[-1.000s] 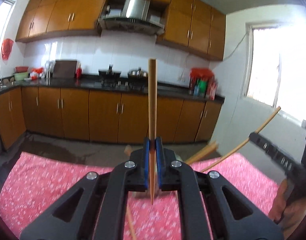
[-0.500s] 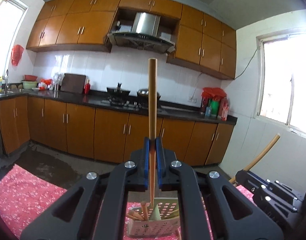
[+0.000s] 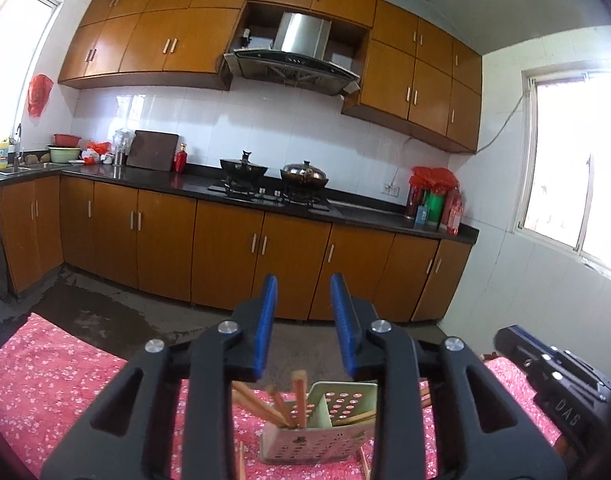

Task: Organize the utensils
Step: 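Open both tools to release the chopsticks into the holder, then close the right tool on a chopstick while the left tool grasps another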

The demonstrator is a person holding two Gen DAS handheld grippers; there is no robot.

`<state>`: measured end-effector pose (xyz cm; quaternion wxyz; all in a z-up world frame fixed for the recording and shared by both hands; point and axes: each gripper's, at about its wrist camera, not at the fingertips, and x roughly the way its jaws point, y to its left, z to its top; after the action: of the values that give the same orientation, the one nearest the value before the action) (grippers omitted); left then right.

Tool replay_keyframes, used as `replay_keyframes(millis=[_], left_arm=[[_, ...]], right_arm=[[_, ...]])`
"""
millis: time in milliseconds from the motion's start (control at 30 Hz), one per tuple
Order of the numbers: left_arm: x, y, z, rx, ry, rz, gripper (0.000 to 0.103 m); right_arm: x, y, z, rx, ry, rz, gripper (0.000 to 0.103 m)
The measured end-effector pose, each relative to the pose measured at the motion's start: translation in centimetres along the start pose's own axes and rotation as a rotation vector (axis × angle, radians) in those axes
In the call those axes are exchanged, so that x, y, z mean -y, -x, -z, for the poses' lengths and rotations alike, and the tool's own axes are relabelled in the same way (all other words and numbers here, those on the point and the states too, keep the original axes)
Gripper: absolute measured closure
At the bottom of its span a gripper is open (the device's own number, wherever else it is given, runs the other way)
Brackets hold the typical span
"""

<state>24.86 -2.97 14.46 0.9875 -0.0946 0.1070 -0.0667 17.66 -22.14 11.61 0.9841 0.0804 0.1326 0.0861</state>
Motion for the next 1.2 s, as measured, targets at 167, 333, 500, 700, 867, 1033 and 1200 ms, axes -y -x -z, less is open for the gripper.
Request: replay_keyframes(millis=[167,333,500,700,867,1033,1200], left_arm=[[-2.5,4.1,0.3,-0.008,-0.003,-0.045,0.063],[-6.1,6.1,4.3,-0.101,-0.03,-0.13,0.058],[-9.3,5.1,11.3,-0.289,-0.058,-0.21,0.058],[-9.5,4.4,17.4,-0.46,-0.042,-0.148,0.058],[-7.7,4.1,19.7,-0.519,-0.057,-0.069,0.058],[-6.1,3.3,21.4,-0.582,-0.076,-0.041,0.058],[-4.5,1.7,23.3,-0.646,-0.132,-0.056,0.062]], right_arm=[[1.3,2.8,0.3,0.016,0.001,0.054,0.076],[4.2,3.0,5.0,-0.106,-0.012,0.158,0.075],[5.0,0.1,13.0,-0.35,-0.045,0.149,0.075],[2.5,-2.4,20.4,-0.555,-0.066,0.048,0.075],[1.7,-3.0,22.9,-0.595,-0.045,0.063,0.082],[2.5,-3.3,23.2,-0.583,-0.025,0.118,0.095],[4.9,-3.3,22.6,-0.574,-0.088,0.183,0.095]])
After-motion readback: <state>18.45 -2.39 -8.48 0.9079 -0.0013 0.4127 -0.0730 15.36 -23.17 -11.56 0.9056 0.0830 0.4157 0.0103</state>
